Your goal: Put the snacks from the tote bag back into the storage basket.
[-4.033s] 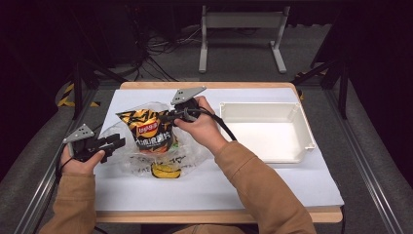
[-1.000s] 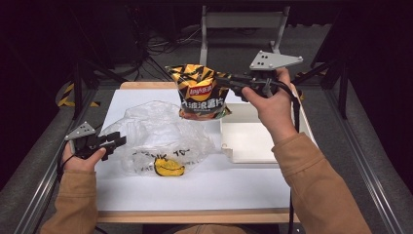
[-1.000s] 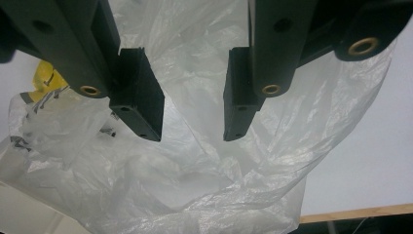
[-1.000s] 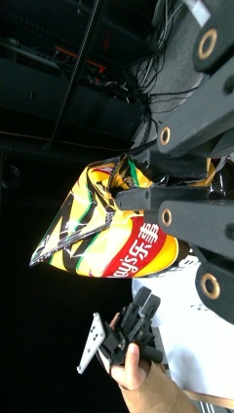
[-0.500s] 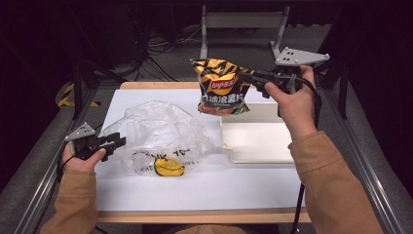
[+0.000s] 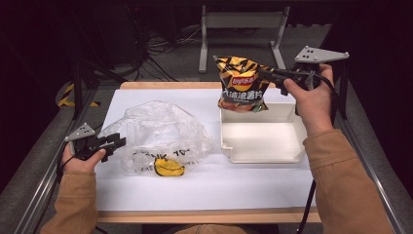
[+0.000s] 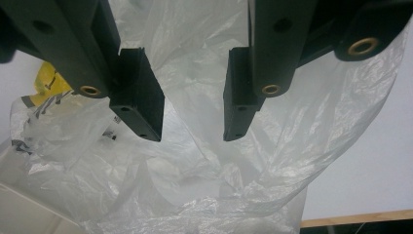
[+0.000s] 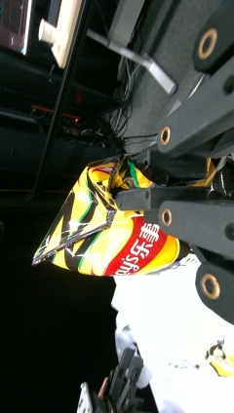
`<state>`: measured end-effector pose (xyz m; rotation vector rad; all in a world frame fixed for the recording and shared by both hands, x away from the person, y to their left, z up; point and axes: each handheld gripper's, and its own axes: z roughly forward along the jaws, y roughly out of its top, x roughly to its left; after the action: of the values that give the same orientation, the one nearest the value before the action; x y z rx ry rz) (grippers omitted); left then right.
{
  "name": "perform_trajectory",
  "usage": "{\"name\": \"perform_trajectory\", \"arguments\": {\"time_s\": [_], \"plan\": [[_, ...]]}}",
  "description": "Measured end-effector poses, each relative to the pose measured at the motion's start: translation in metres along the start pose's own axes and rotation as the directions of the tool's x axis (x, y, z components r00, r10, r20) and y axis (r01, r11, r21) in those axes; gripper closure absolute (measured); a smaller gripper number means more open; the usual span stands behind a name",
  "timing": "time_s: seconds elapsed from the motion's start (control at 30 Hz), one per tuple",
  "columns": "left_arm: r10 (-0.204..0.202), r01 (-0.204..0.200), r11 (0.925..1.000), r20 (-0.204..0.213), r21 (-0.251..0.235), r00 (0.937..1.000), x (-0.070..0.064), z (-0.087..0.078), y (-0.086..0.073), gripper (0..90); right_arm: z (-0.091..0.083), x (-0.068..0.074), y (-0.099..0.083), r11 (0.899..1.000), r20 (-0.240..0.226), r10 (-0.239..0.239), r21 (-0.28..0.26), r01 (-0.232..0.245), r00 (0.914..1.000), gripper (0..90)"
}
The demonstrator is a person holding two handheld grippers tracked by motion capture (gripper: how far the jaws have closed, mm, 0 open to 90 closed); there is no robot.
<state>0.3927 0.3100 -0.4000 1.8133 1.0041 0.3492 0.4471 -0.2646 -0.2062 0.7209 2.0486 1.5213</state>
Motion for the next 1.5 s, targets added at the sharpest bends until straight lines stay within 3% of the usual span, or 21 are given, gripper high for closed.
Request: {"name": "perform_trajectory", "arguments": {"time_s": [0.23, 0.47, 1.2, 1.5], "plan": [[0.003, -0.003, 1.0, 0.003, 0.001, 1.0, 0.0, 0.002, 0.001, 59.9, 0.001, -0.009, -0.014, 0.999, 0.024, 0.011, 0.041, -0.012, 0.9997, 86.9], [0.006, -0.006, 1.0, 0.004, 0.005, 1.0, 0.0, 0.002, 0.001, 59.9, 0.004, -0.019, -0.029, 0.997, 0.019, 0.024, 0.07, -0.025, 0.9995, 86.9], [-0.003, 0.003, 1.0, -0.025, 0.007, 0.9997, -0.004, -0.01, -0.007, 59.9, 0.021, -0.031, -0.084, 0.988, -0.07, 0.085, 0.136, -0.075, 0.9939, 86.8], [-0.007, 0.007, 0.9999, -0.033, 0.008, 0.9994, -0.003, -0.011, -0.008, 59.5, 0.031, -0.033, -0.096, 0.984, -0.101, 0.106, 0.152, -0.09, 0.9891, 86.7]]}}
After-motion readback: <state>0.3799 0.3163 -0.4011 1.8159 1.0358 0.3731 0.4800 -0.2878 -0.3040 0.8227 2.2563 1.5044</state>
